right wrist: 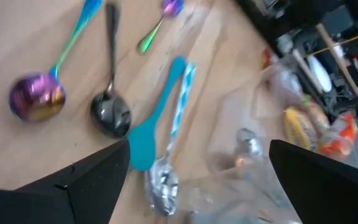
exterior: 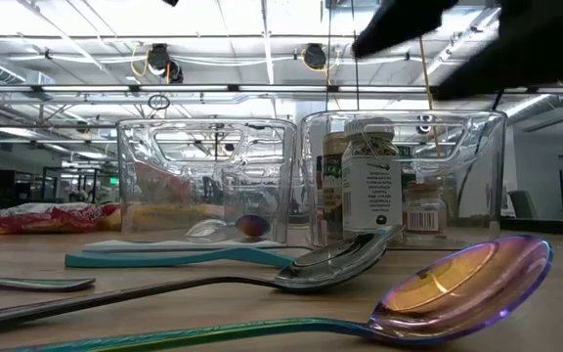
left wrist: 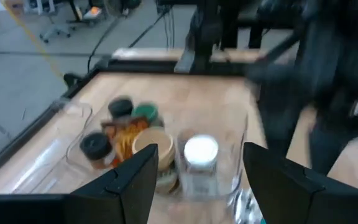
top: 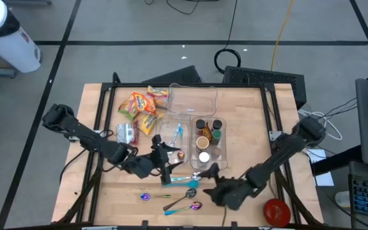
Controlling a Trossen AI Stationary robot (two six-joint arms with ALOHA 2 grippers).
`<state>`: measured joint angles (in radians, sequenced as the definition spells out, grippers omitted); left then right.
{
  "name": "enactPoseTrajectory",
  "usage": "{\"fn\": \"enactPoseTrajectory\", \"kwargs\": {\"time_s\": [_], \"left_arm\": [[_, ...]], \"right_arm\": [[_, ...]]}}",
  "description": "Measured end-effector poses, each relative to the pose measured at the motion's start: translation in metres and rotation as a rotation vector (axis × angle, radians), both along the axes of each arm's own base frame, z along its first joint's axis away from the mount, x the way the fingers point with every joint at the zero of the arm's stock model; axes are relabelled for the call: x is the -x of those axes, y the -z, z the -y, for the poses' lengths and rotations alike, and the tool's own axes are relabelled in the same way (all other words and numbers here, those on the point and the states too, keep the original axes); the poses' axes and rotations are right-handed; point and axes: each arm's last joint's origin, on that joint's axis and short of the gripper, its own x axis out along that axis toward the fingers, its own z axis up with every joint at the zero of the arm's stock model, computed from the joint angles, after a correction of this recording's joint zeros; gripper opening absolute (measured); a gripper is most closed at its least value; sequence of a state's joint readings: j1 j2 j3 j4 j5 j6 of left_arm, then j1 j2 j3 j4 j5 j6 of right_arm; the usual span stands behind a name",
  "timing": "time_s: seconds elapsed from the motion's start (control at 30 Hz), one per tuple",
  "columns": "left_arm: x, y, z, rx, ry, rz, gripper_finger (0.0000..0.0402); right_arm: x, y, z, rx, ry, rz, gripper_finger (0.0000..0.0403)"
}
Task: Pick & Place Food Item
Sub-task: Put the blue green spoon into the bottom left transparent bin
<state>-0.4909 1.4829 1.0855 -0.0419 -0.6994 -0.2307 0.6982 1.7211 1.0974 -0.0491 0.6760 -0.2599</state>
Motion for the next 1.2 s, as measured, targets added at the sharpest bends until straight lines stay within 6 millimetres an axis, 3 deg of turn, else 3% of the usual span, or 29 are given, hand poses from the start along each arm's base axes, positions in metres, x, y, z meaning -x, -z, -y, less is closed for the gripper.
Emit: {"fn": "enactPoseTrajectory", "kwargs": {"time_s": [0.13,0.37,0.9,1.2], "left_arm": [[-0.002,-0.004,-0.002,0.003,0.007,0.024,0.0244],[-0.002,-0.002,-0.003,0.032,0.003,0.017,0.0244],[-0.004,-0.002,-0.007,0.034,-0.004,0.012,0.0244],[-0.004,-0.001,-0.006,0.058,0.004,0.008,0.0244]], "right_arm": [[-0.016,0.027,-0.006,0.065,-0.007,-0.072,0.038],[-0.033,0.059,-0.003,-0.041,0.005,-0.205,0.0376],[-0.04,0.061,0.006,-0.251,-0.017,-0.31,0.0371],[-0.039,0.057,0.004,-0.275,-0.035,-0.305,0.0277]]}}
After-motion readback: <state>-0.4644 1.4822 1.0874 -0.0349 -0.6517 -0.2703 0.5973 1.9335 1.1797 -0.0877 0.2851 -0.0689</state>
